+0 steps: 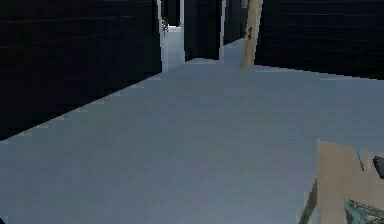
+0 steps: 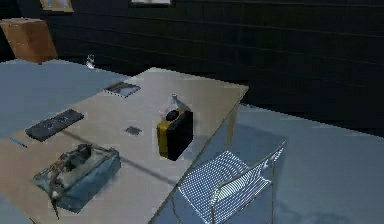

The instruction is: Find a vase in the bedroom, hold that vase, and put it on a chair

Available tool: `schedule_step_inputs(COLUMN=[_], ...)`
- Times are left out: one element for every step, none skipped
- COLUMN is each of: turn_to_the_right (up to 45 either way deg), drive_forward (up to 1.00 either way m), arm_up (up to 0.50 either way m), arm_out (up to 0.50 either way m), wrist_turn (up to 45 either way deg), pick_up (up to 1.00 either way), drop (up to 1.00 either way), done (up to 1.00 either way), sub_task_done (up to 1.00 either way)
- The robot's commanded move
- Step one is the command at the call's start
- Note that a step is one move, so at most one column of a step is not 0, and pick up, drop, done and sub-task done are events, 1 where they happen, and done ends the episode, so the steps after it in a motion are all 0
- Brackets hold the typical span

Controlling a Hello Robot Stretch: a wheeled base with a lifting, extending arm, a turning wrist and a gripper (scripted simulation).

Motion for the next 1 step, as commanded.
schedule_step_inputs(turn_to_the_right=[45.0], drive_forward=[0.0], arm_up=[0.0], arm_out=[0.0], wrist_turn=[0.0], pick_up=[0.0], drop=[0.0], done=[0.0], sub_task_done=[0.0])
